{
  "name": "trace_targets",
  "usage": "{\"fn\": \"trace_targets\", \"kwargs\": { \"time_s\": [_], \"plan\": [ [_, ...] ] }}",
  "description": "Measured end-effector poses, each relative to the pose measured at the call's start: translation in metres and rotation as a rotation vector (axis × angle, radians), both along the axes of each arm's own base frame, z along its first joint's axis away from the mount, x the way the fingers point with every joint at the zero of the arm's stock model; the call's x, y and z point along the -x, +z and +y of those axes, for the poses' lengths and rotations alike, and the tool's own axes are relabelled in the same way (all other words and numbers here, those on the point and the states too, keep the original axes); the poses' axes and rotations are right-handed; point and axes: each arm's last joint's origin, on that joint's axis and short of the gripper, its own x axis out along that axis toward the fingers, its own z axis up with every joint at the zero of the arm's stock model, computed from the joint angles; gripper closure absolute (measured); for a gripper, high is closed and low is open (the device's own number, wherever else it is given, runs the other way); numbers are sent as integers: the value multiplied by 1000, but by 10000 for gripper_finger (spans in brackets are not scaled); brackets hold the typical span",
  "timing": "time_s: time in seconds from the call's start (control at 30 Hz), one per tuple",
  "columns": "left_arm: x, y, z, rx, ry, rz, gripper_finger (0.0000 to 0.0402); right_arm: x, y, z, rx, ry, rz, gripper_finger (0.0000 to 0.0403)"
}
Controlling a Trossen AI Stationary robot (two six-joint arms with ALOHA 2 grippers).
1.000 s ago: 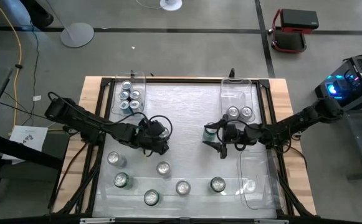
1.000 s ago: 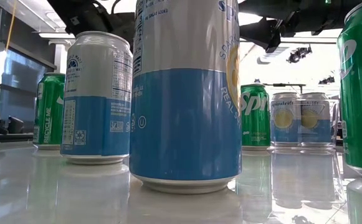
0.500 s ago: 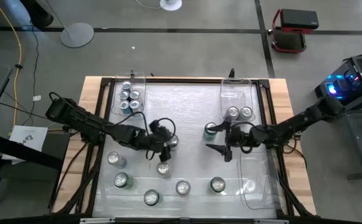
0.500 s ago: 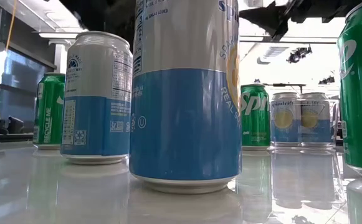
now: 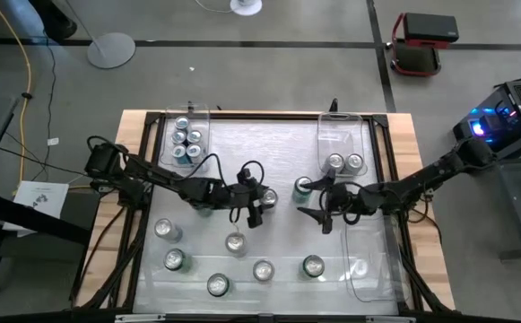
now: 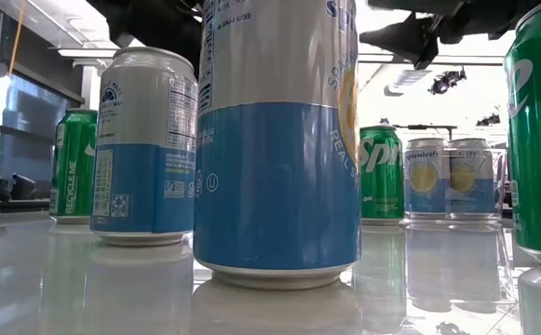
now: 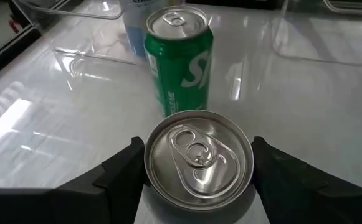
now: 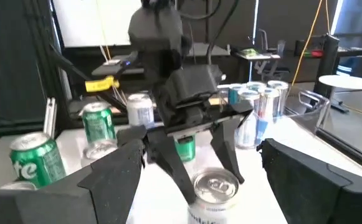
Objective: Sort soda cans
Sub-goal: Put the blue-white soda can into the top right transparent bin
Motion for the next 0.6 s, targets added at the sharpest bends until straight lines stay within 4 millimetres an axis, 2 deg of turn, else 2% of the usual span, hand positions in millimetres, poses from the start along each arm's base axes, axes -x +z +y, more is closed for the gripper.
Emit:
{"fn": "trace_targets", "kwargs": {
  "time_s": [0.13,0.3,0.47,0.6],
  "plan": [
    [1,1,5,44,11,2,127,-5,-5,0,5,49,14,89],
    [5,8,10,102,-65,14,88,-12,-5,-4,-17,110,-41,89],
    [16,27,10,116,-60,1,77,-23,-5,-10,-67,127,-43,89],
    [35,50,6,46,15,-11,77,-50,-1,-7,-5,237,28,89]
  ]
}}
